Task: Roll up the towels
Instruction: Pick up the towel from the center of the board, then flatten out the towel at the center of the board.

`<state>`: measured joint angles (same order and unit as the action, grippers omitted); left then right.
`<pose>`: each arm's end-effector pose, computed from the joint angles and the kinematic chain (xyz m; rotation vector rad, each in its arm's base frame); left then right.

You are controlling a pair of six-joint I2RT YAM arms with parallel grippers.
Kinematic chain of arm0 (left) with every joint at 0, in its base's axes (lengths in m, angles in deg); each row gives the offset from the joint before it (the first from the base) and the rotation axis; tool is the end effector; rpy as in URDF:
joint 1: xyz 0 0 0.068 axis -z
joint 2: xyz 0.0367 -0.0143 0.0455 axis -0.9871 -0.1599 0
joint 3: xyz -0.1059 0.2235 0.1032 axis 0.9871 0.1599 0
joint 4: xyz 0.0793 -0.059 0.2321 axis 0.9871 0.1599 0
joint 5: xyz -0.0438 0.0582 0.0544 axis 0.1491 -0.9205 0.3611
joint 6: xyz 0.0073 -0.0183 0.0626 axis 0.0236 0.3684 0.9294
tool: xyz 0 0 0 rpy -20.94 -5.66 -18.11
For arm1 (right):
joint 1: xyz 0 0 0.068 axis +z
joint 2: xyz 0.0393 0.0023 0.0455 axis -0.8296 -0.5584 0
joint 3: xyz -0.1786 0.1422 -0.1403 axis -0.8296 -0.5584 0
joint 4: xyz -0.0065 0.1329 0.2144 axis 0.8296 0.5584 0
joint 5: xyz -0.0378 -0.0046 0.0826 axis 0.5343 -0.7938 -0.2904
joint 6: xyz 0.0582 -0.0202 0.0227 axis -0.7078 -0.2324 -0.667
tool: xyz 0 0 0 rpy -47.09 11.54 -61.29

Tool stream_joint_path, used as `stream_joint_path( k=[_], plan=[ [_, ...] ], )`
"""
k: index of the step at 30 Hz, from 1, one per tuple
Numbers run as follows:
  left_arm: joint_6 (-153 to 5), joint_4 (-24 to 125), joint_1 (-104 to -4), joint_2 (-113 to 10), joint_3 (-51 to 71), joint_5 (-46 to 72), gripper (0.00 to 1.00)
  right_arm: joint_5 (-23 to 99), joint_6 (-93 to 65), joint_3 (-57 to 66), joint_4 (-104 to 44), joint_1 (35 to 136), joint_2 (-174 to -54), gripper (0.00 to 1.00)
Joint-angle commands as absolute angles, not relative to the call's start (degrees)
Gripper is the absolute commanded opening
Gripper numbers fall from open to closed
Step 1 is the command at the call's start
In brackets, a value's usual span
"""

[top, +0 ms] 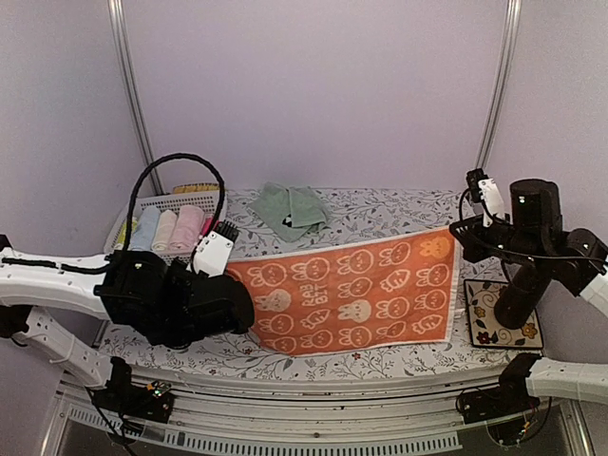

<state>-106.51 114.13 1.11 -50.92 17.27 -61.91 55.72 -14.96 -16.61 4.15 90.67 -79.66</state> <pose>0.0783 -0.2137 0.2939 0.4338 1.9190 0.2954 0.1528 0.0946 0.3350 -0.3733 2.0172 0.2835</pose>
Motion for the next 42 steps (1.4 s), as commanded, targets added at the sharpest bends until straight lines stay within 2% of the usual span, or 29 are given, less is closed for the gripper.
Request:
stream_joint_path(
  k=[1,3,5,7,11,14,25,42],
  plan=[
    [-94.1,102.4,-10.4,-50.8,20.3,-59.3,0.00,65.9,-18.9,-15.2,4.5,91.0,-93.5,0.02],
    [-78.8,82.4,-18.4,-48.4,26.4,-50.1,0.00,69.8,-19.4,-13.2,3.4,91.0,-102.1,0.02],
    [-74.3,72.1,-26.5,-47.4,29.7,-38.2,0.00,73.2,-19.6,-10.6,1.7,90.8,-108.7,0.02],
    [-73.5,69.5,-33.0,-51.0,28.6,-32.5,0.00,74.1,-19.3,-8.2,0.3,89.6,-115.3,0.02],
    [-69.4,70.1,-34.6,-65.2,20.0,-34.2,0.00,75.1,-19.4,-3.1,-2.2,88.2,-126.7,0.02],
    [-67.4,71.3,-34.9,-75.8,12.6,-36.7,0.00,76.7,-19.2,-2.1,-5.7,87.4,-130.8,0.02],
    [-61.2,63.3,-36.9,-92.3,4.7,-36.0,0.00,78.1,-16.2,1.9,-9.3,83.1,-137.3,0.02],
    [-55.5,51.4,-39.5,-97.1,7.3,-31.2,0.00,79.1,-11.7,0.0,-13.4,80.6,-136.9,0.02]
  ],
)
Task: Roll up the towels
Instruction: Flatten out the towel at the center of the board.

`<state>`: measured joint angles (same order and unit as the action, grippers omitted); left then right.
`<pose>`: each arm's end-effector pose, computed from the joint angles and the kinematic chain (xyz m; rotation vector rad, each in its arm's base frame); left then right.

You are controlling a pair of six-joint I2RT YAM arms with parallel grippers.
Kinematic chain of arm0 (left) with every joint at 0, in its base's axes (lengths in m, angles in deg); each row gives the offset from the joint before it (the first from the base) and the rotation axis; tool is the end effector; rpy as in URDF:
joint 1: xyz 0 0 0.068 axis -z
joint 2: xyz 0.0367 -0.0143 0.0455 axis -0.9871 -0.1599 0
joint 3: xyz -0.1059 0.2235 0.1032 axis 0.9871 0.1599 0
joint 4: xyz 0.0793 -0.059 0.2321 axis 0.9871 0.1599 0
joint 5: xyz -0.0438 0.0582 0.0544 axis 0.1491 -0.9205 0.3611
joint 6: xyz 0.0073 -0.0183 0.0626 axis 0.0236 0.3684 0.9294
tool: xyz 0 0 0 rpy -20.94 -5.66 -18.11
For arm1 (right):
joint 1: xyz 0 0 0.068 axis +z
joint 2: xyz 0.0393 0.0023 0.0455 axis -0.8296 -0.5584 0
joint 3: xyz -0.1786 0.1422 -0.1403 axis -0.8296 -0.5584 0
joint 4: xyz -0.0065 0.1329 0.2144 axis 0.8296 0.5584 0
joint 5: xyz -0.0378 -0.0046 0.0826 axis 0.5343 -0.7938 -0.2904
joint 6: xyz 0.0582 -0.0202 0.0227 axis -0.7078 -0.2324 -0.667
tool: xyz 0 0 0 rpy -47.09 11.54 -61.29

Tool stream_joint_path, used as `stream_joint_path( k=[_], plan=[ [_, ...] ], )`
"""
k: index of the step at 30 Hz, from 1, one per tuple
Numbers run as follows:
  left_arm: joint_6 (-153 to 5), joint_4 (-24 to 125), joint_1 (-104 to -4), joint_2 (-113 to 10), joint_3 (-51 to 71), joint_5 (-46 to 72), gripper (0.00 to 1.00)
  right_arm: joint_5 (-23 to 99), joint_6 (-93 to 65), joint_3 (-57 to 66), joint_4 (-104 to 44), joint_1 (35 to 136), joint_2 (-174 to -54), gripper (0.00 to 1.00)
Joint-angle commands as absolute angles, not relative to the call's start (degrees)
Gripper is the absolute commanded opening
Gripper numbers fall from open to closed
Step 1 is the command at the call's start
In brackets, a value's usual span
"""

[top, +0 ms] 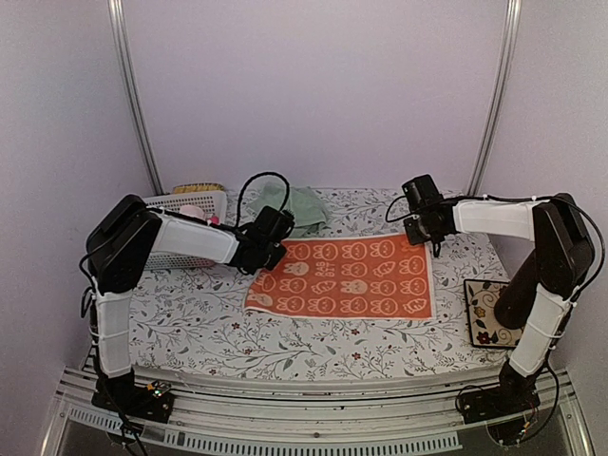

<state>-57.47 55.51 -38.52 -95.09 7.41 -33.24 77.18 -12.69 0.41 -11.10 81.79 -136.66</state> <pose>0.3421 -0.2681 0.1378 0.6085 2.1331 0.4388 0.3587 0.1430 0.1957 -0.1917 2.3385 -0.4169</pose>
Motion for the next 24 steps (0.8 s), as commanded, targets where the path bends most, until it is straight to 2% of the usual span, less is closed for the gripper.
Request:
stream_joint_path(
  k=[1,7,12,20,24],
  plan=[
    [-55.2,51.1,-39.6,-97.5,7.1,-31.1,0.00,79.2,-11.7,0.1,-13.5,80.4,-137.1,0.02],
    [-54.9,50.0,-40.1,-99.8,5.5,-29.6,0.00,84.3,-12.0,1.8,-13.0,80.1,-139.0,0.02],
    [-54.6,49.6,-40.0,-100.3,4.5,-29.1,0.00,82.8,-11.6,3.3,-12.3,79.9,-140.1,0.02],
    [-48.1,45.2,-39.8,-99.9,4.5,-40.7,0.00,80.1,-11.4,0.4,-14.1,79.9,-137.9,0.02],
    [-45.7,43.5,-39.7,-101.0,4.7,-41.0,0.00,81.6,-11.0,0.4,-14.2,79.9,-137.6,0.02]
  ],
)
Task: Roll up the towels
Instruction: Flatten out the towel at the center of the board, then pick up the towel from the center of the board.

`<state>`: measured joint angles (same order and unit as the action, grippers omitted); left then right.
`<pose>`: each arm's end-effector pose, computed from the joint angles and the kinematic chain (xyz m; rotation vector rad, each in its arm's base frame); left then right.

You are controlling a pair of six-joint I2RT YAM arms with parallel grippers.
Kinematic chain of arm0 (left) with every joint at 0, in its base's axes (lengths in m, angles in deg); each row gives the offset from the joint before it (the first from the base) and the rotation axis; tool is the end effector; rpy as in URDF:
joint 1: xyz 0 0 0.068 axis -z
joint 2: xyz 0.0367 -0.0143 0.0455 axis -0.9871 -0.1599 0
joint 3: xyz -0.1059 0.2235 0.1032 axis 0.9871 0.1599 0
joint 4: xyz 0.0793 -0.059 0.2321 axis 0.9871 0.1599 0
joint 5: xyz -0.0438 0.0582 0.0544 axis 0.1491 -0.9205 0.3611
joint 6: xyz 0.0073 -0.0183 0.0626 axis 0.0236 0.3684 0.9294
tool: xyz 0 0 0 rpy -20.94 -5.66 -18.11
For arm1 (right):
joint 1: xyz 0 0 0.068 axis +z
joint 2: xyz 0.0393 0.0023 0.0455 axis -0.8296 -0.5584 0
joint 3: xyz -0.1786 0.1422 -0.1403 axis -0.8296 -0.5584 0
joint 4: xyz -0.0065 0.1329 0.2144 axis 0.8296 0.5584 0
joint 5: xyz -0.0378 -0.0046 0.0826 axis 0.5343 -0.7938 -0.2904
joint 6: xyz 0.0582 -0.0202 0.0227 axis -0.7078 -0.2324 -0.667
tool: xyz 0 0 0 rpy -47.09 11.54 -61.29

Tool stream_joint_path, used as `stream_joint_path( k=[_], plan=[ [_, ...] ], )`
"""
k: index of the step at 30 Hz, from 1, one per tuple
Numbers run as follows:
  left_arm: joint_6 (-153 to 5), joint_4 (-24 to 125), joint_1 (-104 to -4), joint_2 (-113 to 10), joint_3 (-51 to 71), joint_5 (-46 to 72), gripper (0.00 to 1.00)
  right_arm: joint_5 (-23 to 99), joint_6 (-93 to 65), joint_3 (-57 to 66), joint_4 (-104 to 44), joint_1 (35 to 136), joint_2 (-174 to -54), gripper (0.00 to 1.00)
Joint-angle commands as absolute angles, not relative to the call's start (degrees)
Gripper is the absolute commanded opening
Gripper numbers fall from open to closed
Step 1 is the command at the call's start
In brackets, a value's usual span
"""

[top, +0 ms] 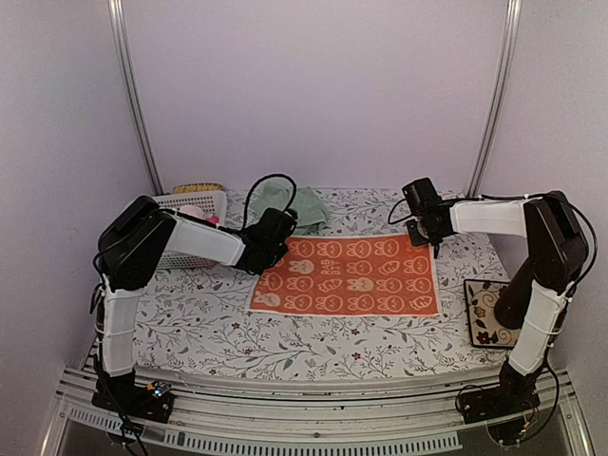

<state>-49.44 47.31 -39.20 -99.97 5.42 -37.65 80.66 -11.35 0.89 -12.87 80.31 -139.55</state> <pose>0.3608 -0.2737 0.1252 0.6393 2.0340 0.5559 0.3698 0.1343 0.1832 -0.1664 2.3314 -0.5161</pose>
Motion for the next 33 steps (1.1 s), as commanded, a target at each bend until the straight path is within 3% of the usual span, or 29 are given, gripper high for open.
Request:
stream_joint_path(
  k=[1,9,15,16,19,21,23,33],
  plan=[
    [-45.5,43.6,-39.6,-101.4,4.6,-40.7,0.00,82.2,-10.9,0.6,-13.8,79.9,-137.6,0.02],
    [-42.2,43.1,-38.5,-104.2,2.6,-42.9,0.00,83.7,-11.4,-0.9,-14.8,79.9,-135.5,0.02],
    [-41.6,44.0,-38.1,-104.0,2.0,-41.1,0.00,75.6,-10.0,-3.7,-15.9,80.0,-132.7,0.02],
    [-42.0,44.6,-38.0,-103.6,2.0,-40.3,0.02,74.4,-10.0,-4.7,-16.0,80.0,-131.7,0.02],
    [-42.6,46.5,-38.0,-102.7,2.3,-38.8,0.33,72.9,-10.3,-6.7,-15.7,79.9,-129.8,0.02],
    [-42.8,47.7,-38.1,-102.0,2.5,-37.4,0.46,72.5,-10.5,-7.4,-15.2,80.0,-129.1,0.02],
    [-43.6,49.6,-38.7,-101.4,2.4,-35.1,0.50,72.5,-10.7,-7.7,-15.0,79.9,-128.5,0.02],
    [-50.0,59.1,-46.8,-100.2,-3.2,-19.6,0.49,69.7,-10.6,-7.9,-15.3,80.0,-128.5,0.02]
  ],
)
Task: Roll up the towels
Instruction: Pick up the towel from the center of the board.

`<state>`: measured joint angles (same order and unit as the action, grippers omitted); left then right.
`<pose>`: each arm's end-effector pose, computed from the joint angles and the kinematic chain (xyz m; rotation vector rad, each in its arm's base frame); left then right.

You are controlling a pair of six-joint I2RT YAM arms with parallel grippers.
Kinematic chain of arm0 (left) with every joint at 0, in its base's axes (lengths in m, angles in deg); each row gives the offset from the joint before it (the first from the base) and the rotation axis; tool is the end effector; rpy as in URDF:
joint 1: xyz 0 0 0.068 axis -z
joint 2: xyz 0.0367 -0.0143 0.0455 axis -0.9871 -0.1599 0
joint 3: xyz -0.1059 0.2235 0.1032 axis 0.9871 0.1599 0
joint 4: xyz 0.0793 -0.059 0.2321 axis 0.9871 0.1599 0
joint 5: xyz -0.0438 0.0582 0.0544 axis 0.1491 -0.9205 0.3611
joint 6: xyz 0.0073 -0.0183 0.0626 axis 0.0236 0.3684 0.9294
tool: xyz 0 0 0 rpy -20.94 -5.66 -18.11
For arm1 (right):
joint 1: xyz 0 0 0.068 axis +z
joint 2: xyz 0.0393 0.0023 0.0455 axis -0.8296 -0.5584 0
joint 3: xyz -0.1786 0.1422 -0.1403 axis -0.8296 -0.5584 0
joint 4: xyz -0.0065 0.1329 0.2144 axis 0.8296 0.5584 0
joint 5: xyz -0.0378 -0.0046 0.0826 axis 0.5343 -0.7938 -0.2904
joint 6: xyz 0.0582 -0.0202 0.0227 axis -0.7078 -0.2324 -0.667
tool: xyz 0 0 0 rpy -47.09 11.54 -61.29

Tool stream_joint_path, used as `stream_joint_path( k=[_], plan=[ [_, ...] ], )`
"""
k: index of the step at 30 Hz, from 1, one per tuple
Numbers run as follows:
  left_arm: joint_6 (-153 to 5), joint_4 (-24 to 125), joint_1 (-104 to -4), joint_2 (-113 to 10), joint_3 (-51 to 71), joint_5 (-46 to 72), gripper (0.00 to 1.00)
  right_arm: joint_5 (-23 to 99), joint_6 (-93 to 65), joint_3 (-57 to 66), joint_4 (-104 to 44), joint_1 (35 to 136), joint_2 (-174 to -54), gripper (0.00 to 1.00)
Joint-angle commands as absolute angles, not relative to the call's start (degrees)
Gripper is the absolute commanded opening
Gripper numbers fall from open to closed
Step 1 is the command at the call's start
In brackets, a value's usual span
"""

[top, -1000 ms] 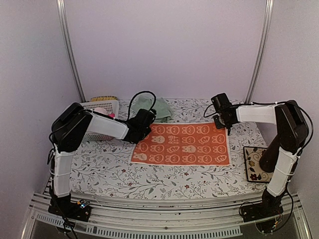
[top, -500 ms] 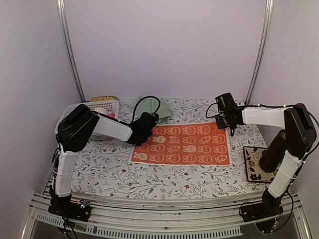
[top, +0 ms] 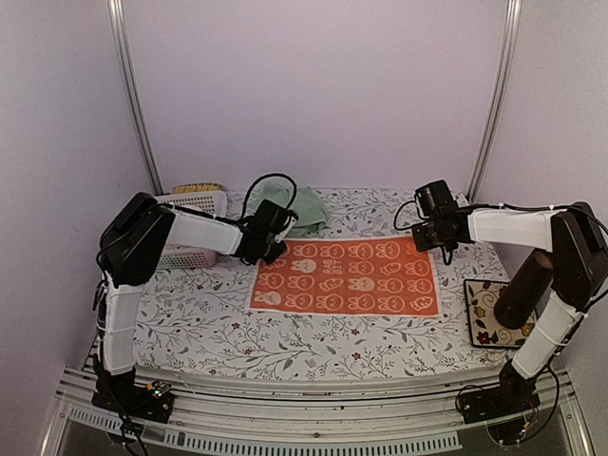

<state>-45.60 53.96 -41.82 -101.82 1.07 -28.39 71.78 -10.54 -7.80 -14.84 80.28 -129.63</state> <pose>0.3769 -0.2686 0.1201 0.8106 2.1061 0.4789 0.3358 0.1262 0.1983 -0.2312 2.3337 -0.3193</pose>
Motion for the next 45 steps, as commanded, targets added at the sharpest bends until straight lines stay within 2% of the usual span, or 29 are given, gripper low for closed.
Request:
stream_joint_path(
  k=[1,9,19,35,45],
  plan=[
    [-50.8,59.7,-47.7,-100.5,-4.1,-18.0,0.48,69.2,-10.7,-7.8,-15.3,79.9,-128.6,0.02],
    [-53.4,64.2,-51.6,-104.8,-10.2,-10.2,0.44,67.8,-11.7,-10.1,-15.6,80.0,-125.8,0.02],
    [-51.7,66.2,-51.8,-106.1,-12.9,-8.3,0.44,58.2,-13.2,-25.7,-19.7,80.9,-112.4,0.02],
    [-39.8,67.0,-54.7,-103.7,-10.3,8.1,0.44,64.2,-16.2,-28.6,-17.2,83.7,-110.5,0.02],
    [-31.5,66.1,-55.4,-102.5,-9.2,11.8,0.36,65.3,-17.6,-29.8,-16.4,83.8,-109.8,0.02]
  ],
)
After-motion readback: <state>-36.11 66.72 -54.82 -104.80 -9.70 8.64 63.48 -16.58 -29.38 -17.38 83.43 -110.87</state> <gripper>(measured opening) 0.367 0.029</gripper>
